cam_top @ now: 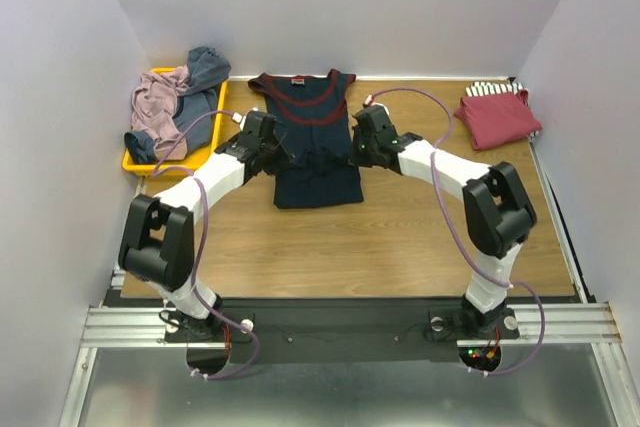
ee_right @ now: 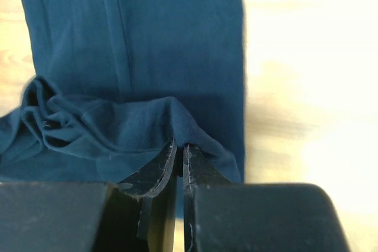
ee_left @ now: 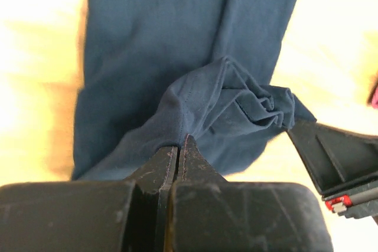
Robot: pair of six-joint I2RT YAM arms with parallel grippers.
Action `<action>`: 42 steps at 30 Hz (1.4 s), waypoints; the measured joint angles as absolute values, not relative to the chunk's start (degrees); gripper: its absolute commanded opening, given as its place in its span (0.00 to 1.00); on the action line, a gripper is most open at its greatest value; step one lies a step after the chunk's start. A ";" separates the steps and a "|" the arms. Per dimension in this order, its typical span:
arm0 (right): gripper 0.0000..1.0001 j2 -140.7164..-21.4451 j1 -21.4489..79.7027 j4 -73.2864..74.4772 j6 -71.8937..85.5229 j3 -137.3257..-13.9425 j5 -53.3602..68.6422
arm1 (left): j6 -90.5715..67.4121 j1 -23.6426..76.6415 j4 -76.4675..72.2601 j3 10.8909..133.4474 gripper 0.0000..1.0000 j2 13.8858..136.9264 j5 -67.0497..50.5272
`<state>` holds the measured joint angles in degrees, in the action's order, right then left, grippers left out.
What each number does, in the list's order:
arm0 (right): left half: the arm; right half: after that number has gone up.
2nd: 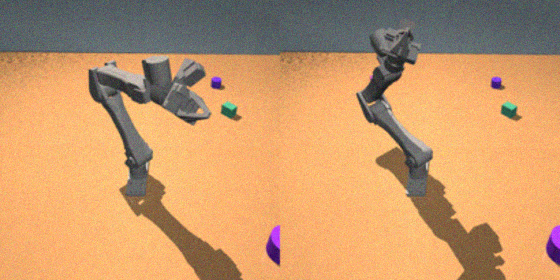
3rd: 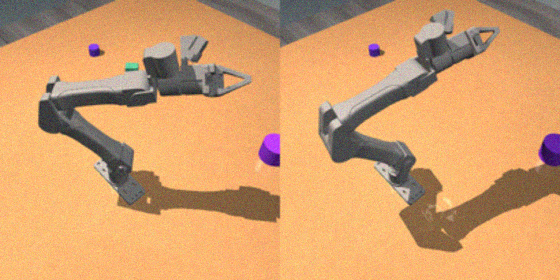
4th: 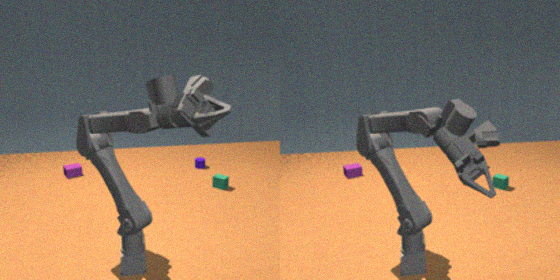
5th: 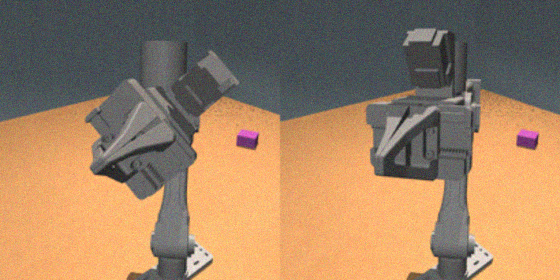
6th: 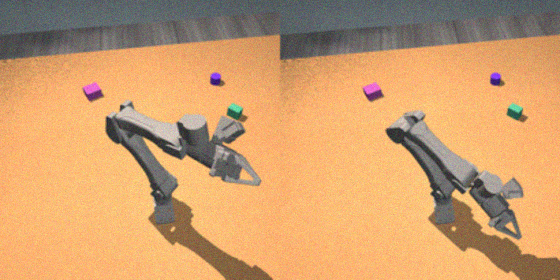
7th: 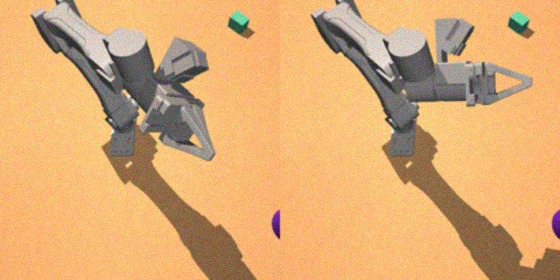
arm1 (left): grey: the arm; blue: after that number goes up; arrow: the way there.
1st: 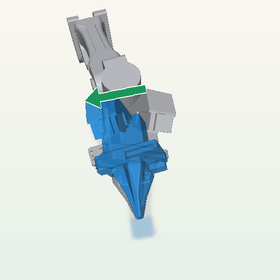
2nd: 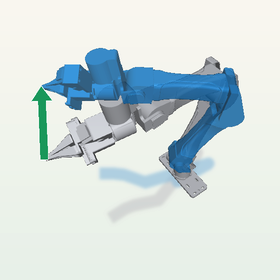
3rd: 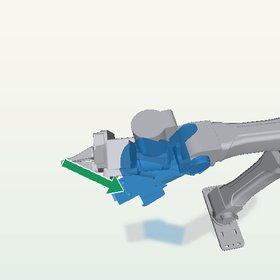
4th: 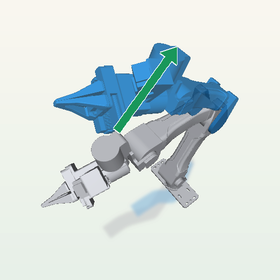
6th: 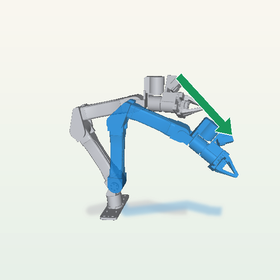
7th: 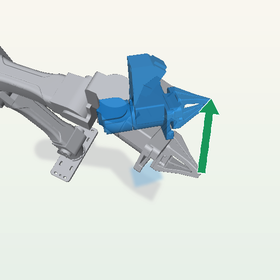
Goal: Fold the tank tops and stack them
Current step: Fold the tank top
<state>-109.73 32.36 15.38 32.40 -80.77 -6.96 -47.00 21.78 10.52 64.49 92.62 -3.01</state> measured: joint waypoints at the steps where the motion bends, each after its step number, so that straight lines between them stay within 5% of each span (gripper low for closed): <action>1: 0.00 -107.94 32.45 15.31 32.58 -79.05 -6.92 | -47.11 22.22 10.50 63.59 0.00 91.48 -3.03; 10: 0.00 -86.21 39.51 14.52 36.67 -58.00 -6.90 | -53.01 31.70 10.13 41.89 0.00 70.65 -3.62; 19: 0.00 -66.85 57.36 17.54 48.60 -40.29 -9.04 | -65.89 50.43 17.76 31.44 0.00 53.39 -1.72; 33: 0.00 -59.51 85.76 34.68 71.40 -38.72 -21.32 | -86.43 79.68 32.86 33.89 0.00 48.82 4.05; 42: 0.01 -60.45 85.27 41.45 73.95 -45.12 -31.86 | -91.64 78.02 38.11 34.28 0.00 42.26 11.00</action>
<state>-60.45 85.27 41.45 73.95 -45.12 -31.86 -91.64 78.02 38.11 34.28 42.26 11.00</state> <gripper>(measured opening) 0.096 0.033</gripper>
